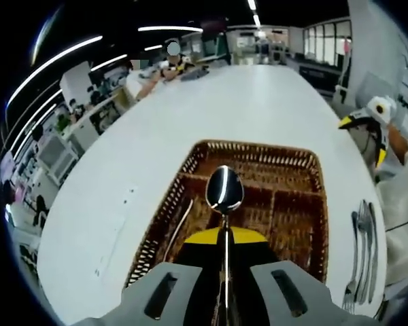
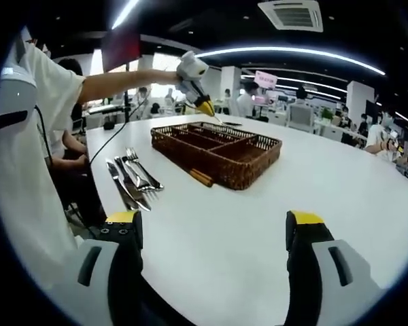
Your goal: Arrange the knives, forks, and spoons in their matching storage slots by inserting each utensil handle-first until every utensil is classified and aligned in the correct compartment
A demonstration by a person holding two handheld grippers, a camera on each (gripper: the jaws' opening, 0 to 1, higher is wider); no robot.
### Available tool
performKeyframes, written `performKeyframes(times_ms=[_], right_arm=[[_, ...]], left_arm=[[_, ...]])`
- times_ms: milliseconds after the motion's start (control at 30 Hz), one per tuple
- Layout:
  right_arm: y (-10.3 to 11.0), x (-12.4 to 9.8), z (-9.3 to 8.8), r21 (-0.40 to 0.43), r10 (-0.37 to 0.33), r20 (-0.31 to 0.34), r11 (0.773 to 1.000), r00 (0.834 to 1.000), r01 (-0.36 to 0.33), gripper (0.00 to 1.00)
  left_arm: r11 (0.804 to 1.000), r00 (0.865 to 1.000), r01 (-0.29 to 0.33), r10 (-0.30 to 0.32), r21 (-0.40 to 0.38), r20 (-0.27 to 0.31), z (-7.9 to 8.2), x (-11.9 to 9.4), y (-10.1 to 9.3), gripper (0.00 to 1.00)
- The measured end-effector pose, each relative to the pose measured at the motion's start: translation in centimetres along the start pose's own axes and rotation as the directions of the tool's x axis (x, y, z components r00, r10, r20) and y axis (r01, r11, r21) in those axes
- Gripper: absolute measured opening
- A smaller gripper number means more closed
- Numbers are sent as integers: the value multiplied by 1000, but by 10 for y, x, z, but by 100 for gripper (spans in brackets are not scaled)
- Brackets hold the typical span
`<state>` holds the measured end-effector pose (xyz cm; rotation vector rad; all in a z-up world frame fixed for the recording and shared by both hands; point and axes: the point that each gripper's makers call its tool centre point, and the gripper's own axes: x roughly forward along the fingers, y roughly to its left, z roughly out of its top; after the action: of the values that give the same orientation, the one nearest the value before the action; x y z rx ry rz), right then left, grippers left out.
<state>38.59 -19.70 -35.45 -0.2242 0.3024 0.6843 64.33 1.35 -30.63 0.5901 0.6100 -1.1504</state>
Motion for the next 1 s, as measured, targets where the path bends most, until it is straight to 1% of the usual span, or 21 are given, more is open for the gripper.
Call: performKeyframes(times_ms=[33,167,233,367,400,533,567,733,1000], right_arm=[[-1,-1,4,12,-6,16,1000,1000,6,90],[0,1,8,15,-9,28,1000,1000,9,90],[1,2,14,21,-11,43,1000,999,10,90],[1,3,19,19,-14,52,1000,999,13,90],[0,3,19,18,-16,51,1000,999,15,90],[-3,4,17,18,-22,45,1000,999,21,90],[-4,4,17,19,-24,43,1000,999,23,90],[-9,5,14,27,-34,32,999,999,33,90],[-11,7,17,36,-35,38,999,999,33,90]], left_arm=[[1000,1000,0,0,3,-2,0,2,1,2],[1000,1000,5,-5,4,-4,-1,5,6,2],[1000,1000,5,-5,10,4,-1,10,16,2],[1000,1000,11,-11,7,3,-3,13,19,2],[1000,1000,10,-10,15,0,-4,15,20,2],[1000,1000,18,-18,5,1,-7,17,23,2],[1000,1000,16,-16,4,-1,-11,20,28,2],[1000,1000,24,-24,-13,5,-16,25,36,2],[999,999,36,-36,-22,21,-13,32,49,2]])
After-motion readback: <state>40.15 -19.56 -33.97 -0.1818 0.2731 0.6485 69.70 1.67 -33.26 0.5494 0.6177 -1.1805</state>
